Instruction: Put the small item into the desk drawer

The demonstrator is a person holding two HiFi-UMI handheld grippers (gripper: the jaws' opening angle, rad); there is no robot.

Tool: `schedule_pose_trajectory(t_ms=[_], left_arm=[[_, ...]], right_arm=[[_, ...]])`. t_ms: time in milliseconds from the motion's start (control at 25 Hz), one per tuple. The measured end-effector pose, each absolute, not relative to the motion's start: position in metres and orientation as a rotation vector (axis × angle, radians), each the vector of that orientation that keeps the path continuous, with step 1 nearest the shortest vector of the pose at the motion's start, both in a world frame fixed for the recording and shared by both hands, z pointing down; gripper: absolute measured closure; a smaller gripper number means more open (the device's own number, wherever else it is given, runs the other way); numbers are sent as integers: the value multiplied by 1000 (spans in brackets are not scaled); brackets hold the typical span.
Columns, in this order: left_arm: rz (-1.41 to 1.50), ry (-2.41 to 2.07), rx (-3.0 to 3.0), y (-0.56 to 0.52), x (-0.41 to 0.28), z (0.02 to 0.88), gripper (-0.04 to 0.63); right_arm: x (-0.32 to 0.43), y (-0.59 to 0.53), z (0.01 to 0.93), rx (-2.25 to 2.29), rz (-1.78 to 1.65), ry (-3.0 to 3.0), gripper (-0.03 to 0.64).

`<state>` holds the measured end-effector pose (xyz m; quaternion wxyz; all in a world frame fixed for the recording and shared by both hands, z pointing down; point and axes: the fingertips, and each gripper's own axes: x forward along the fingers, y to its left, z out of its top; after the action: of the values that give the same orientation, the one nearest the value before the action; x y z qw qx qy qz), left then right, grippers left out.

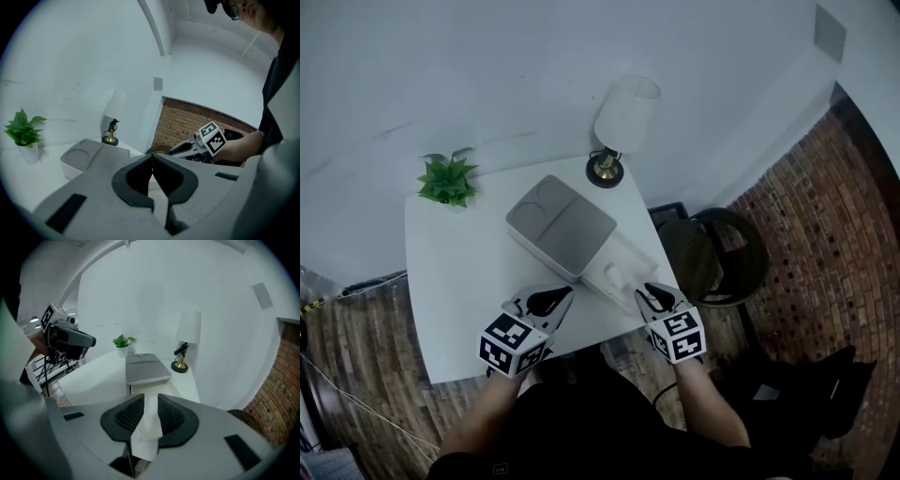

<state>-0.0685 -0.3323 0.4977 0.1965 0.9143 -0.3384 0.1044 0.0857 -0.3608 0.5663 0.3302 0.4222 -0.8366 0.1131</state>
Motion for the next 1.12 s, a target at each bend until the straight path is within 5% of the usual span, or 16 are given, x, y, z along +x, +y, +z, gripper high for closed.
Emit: schedule_pose_trajectory(t_ms=[400,1120], left_arm=[[281,-960,2629,-312,-70,469,586],[221,-1191,2679,-352,-25,387,586]], right_arm=[[101,-326,519,1203,219,-2277,612],[184,-342,355,1504,12,-2637,614]])
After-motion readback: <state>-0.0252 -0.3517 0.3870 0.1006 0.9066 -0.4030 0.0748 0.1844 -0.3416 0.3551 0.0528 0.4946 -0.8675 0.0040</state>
